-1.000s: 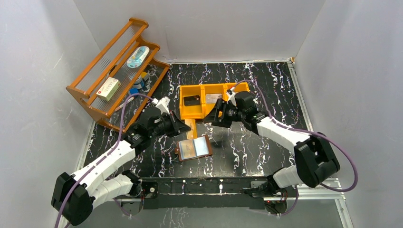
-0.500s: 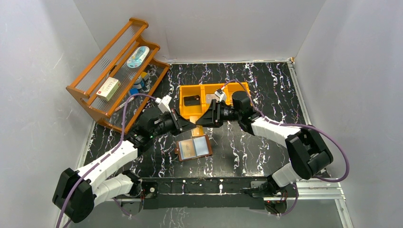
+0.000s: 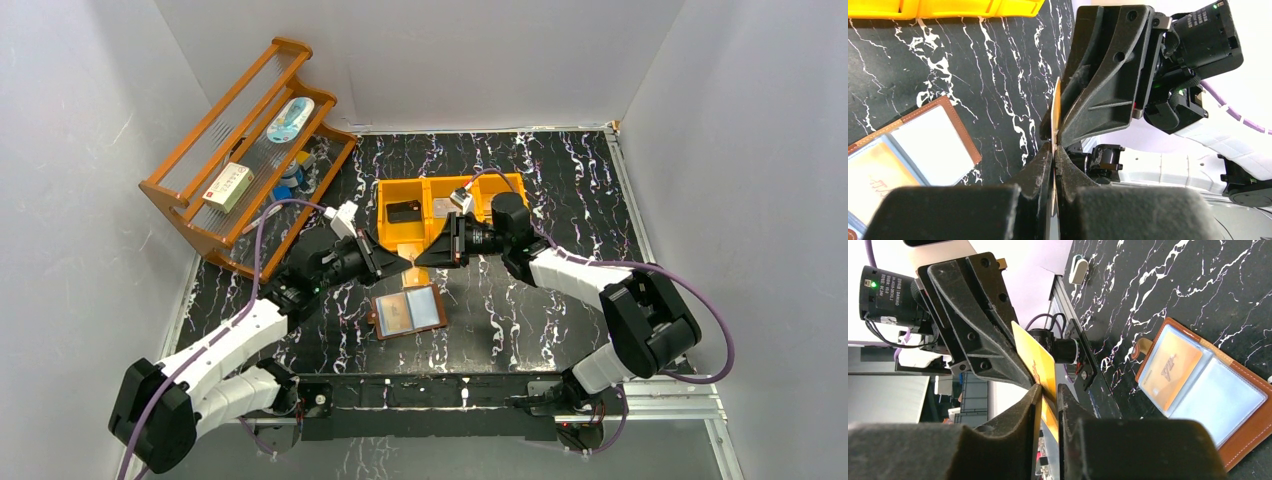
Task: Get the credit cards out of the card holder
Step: Place the credit card in the storage box.
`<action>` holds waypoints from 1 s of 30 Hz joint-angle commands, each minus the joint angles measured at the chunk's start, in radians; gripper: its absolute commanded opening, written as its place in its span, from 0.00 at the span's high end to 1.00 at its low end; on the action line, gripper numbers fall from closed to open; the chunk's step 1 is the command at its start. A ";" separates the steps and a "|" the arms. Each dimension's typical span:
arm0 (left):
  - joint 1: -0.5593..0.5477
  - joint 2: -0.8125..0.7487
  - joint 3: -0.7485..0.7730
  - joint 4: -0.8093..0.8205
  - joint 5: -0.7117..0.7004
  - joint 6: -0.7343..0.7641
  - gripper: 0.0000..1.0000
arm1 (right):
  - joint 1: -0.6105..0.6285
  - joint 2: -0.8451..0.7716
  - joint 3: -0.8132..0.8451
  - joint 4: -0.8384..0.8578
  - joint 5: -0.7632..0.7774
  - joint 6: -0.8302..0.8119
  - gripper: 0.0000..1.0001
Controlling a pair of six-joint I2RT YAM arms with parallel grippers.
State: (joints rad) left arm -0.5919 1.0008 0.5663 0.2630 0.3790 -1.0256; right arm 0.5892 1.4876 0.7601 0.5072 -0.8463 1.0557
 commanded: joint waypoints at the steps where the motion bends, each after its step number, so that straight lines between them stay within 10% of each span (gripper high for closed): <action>1: 0.007 -0.044 -0.004 -0.017 -0.033 0.020 0.97 | 0.002 -0.026 0.002 0.082 -0.037 0.012 0.80; 7: 0.010 -0.075 0.041 -0.156 -0.097 0.093 0.80 | 0.001 -0.044 -0.006 0.072 0.011 -0.010 0.98; 15: 0.012 -0.117 0.070 -0.315 -0.197 0.140 0.25 | -0.005 -0.113 0.042 -0.149 0.181 -0.175 1.00; 30: 0.011 -0.198 0.075 -0.464 -0.300 0.180 0.07 | -0.035 -0.192 0.326 -0.672 0.984 -0.985 1.00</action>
State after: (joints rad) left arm -0.5842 0.8555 0.6094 -0.1558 0.1345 -0.8711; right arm 0.5610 1.3251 1.0279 -0.0895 -0.1425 0.3637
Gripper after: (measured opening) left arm 0.895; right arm 0.020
